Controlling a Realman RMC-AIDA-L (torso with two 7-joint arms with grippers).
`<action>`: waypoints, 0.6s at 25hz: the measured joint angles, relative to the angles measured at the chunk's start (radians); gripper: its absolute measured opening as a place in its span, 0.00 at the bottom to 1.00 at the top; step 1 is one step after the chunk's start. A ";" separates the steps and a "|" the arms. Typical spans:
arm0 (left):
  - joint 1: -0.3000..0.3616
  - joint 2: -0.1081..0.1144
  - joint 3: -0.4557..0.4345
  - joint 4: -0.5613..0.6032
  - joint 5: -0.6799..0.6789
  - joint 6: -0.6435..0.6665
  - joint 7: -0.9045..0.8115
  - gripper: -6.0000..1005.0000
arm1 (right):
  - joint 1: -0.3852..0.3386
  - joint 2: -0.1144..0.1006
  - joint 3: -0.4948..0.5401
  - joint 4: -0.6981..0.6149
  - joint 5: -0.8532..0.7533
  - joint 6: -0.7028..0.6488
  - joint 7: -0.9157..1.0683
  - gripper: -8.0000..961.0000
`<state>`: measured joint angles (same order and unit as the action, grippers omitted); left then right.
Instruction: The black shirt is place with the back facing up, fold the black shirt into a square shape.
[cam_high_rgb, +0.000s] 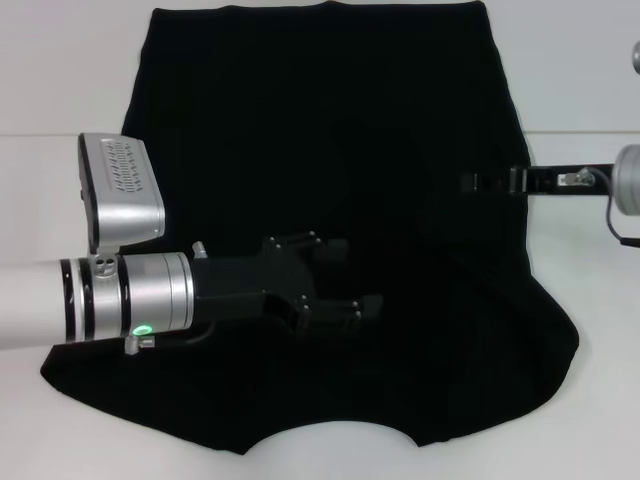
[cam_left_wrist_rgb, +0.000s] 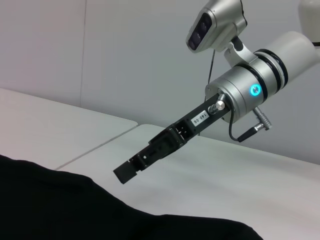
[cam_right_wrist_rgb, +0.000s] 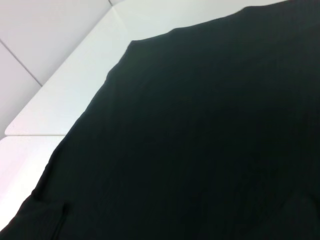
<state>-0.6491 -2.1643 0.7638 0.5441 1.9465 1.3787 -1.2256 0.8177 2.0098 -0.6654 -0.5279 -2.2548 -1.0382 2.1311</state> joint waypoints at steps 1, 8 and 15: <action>0.000 0.000 -0.002 0.001 0.000 0.000 0.000 0.88 | -0.006 -0.004 0.000 0.000 0.000 -0.010 0.002 0.35; 0.007 0.008 -0.037 0.005 0.000 0.009 -0.040 0.88 | -0.062 -0.027 0.036 -0.002 0.009 -0.092 -0.010 0.63; 0.103 0.027 -0.134 0.107 0.006 0.126 -0.181 0.88 | -0.111 -0.019 0.047 -0.003 0.095 -0.153 -0.111 0.61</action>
<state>-0.5462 -2.1372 0.6297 0.6510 1.9525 1.5042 -1.4068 0.7069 1.9912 -0.6185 -0.5306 -2.1595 -1.1907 2.0199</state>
